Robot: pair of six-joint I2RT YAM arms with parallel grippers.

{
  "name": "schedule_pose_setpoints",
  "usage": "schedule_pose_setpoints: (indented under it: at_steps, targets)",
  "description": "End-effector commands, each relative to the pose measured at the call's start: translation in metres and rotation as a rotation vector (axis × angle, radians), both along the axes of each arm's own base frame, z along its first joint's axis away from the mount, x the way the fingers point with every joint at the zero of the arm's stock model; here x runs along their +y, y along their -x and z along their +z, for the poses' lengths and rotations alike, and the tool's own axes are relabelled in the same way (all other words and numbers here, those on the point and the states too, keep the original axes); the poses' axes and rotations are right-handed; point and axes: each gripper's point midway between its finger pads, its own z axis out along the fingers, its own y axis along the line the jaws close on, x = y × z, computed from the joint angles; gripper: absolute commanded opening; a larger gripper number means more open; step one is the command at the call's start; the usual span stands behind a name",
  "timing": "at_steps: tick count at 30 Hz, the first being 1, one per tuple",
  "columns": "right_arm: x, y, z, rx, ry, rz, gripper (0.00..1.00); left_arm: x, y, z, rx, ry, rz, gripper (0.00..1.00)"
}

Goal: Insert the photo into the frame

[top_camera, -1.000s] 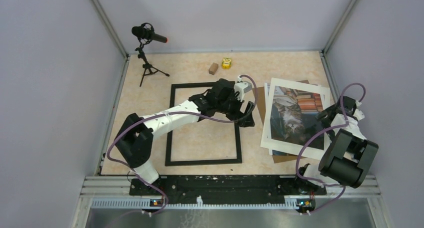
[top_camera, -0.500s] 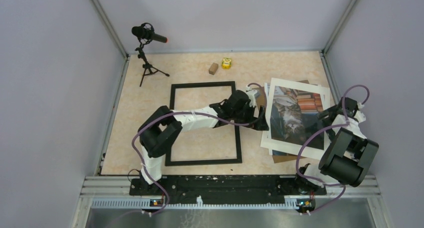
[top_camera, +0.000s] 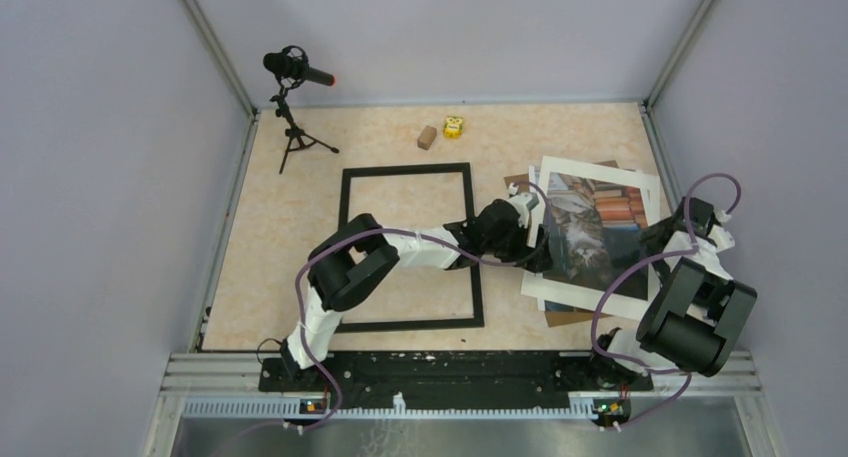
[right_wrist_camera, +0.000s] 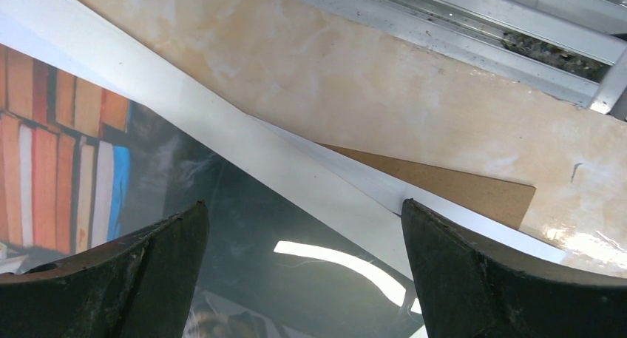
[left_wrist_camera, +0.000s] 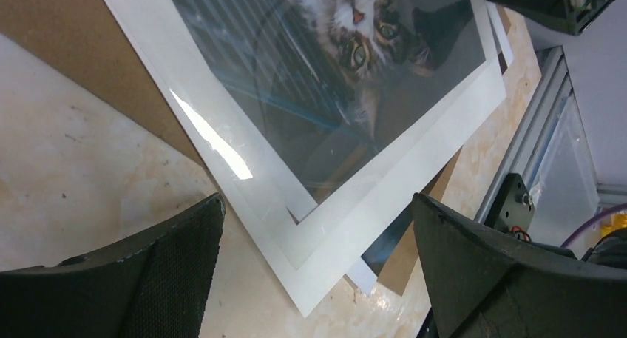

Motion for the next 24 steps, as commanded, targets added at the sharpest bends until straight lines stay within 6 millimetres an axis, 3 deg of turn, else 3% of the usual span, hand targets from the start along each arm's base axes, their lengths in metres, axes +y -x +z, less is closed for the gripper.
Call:
schedule_pose_setpoints:
  at_steps: [1,5,16,24]
  targets:
    - [-0.009,0.010,0.007,0.009,0.042,-0.059,0.99,-0.021,-0.008,0.018,-0.104,0.065,0.000,0.99]
    - [-0.011,0.011,0.012,-0.018,0.066,-0.066,0.99,-0.018,-0.006,0.005,-0.119,0.036,-0.001,0.98]
    - [0.021,-0.002,-0.017,-0.047,-0.107,0.030,0.99,-0.006,-0.006,0.009,-0.176,0.047,0.020,0.98]
    - [0.035,-0.011,-0.023,-0.076,-0.179,0.099,0.99,-0.002,-0.006,0.011,-0.166,0.049,0.031,0.98]
